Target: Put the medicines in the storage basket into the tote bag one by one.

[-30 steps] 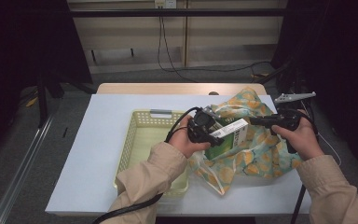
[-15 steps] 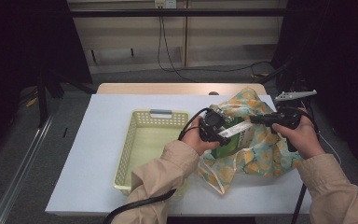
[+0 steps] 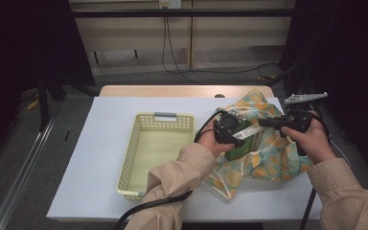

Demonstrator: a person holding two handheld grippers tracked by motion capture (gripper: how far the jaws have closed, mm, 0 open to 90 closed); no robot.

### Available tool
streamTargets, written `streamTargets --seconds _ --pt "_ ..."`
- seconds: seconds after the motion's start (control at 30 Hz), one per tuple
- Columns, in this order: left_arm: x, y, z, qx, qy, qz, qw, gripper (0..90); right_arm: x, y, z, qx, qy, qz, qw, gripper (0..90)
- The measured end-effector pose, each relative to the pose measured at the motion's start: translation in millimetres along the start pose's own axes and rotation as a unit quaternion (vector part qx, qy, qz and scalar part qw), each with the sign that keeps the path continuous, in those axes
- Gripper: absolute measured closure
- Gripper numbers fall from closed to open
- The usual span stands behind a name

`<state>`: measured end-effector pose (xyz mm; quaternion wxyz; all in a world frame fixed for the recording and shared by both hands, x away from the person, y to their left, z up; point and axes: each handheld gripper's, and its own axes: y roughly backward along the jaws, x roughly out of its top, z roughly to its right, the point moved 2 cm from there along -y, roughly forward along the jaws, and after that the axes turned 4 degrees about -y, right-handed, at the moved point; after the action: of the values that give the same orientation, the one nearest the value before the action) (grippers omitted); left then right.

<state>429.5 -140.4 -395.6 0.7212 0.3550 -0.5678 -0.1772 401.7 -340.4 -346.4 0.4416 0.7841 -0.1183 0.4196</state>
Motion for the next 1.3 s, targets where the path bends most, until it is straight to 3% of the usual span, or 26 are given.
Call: streamTargets --seconds 0.47,0.63,0.7,0.77,0.9,0.97,1.07,1.13,1.23,1.27,1.3 --pt "11.5 -23.1 -0.3 0.007 -0.007 0.005 0.9999 62.2 -2.9 -0.1 3.3 0.0 -0.008 -0.001 1.0 89.5" --pt "14.2 -32.2 -1.5 0.01 0.009 0.02 0.9997 61.7 -3.2 -0.9 4.7 -0.001 -0.009 0.0 1.0 89.6" --pt "13.6 -31.9 -1.5 0.0 0.019 0.028 0.9994 54.8 -3.8 -1.4 4.9 -0.001 -0.009 0.0 1.0 89.6" --pt "13.6 -25.5 0.5 -0.006 0.025 0.023 0.9994 42.7 -4.8 -1.6 5.3 -0.002 -0.011 -0.002 0.9999 89.6" --pt "11.9 -4.4 5.5 -0.006 0.012 0.016 0.9998 24.8 -6.4 -1.7 8.3 -0.007 -0.015 -0.001 0.9999 89.5" --pt "7.9 7.2 6.9 -0.009 0.009 0.022 0.9997 24.9 -6.9 -1.2 9.3 -0.01 -0.015 -0.001 0.9998 89.6" --pt "1.3 19.1 11.4 -0.029 0.017 0.028 0.999 18.6 -8.0 -1.2 11.0 -0.014 -0.018 -0.004 0.9997 89.6" --pt "-3.1 26.1 15.2 -0.039 0.004 0.033 0.9987 16.3 -8.9 -1.7 11.9 -0.016 -0.02 -0.004 0.9997 89.6" --pt "-8.6 31.4 19.9 -0.056 0.006 0.042 0.9975 11.9 -9.5 -2.3 13.4 -0.018 -0.022 -0.002 0.9996 89.6" --pt "-9.3 32.4 22.4 -0.051 -0.001 0.04 0.9979 10.9 -9.4 -2.7 13.9 -0.018 -0.022 -0.003 0.9996 89.6" --pt "-10.4 32.0 23.9 -0.061 -0.01 0.041 0.9973 10.9 -9.0 -3.2 14.2 -0.019 -0.024 -0.001 0.9995 89.6"
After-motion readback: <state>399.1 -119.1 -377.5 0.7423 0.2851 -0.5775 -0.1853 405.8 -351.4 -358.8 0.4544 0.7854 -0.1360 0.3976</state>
